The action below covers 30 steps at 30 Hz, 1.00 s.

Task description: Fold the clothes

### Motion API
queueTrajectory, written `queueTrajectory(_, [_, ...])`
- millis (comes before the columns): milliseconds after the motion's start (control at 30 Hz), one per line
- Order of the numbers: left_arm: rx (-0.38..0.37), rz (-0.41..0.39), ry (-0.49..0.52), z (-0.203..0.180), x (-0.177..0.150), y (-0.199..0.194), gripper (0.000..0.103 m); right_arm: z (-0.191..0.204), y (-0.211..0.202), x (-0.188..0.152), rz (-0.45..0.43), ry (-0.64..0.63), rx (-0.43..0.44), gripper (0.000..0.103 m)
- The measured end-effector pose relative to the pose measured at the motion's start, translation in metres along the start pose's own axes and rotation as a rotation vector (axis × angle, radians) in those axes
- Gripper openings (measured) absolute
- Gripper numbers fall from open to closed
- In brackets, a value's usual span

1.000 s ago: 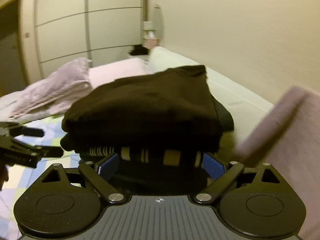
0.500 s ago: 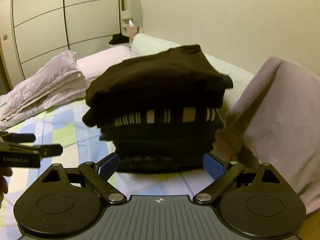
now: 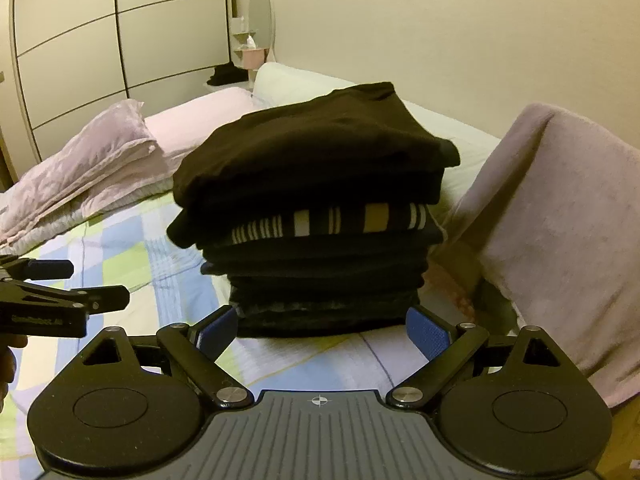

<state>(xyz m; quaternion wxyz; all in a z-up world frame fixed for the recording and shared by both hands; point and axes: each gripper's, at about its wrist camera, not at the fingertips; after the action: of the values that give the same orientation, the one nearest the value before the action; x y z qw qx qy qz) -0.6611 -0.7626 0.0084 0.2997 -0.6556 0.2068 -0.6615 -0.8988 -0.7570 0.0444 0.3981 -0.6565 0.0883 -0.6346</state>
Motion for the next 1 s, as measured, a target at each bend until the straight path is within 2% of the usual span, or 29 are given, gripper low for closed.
queueTrajectory(233, [0.004, 0.018, -0.032, 0.017, -0.004, 0.004, 0.098, 0.017, 0.004, -0.003, 0.028, -0.012, 0.001, 0.094])
queueTrajectory(667, [0.045, 0.065, -0.065, 0.026, 0.0, 0.017, 0.098, 0.006, 0.042, 0.014, 0.067, -0.027, 0.03, 0.094])
queueTrajectory(800, [0.026, 0.058, -0.024, 0.027, -0.001, 0.017, 0.098, 0.012, 0.045, 0.012, 0.084, -0.027, 0.019, 0.094])
queueTrajectory(1000, [-0.039, 0.023, 0.065, 0.037, 0.007, 0.012, 0.098, 0.032, 0.031, 0.011, 0.042, 0.029, -0.059, 0.094])
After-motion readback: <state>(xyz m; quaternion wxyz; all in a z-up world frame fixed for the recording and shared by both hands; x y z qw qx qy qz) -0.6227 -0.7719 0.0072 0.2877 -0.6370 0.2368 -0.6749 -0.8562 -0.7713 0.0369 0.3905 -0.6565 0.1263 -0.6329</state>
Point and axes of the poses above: each gripper's, at about its wrist camera, not at the fingertips, and y roughly the way its jaws point, z to its left, x to its top, and after that the axes turned 8 degrees about x, right-handed
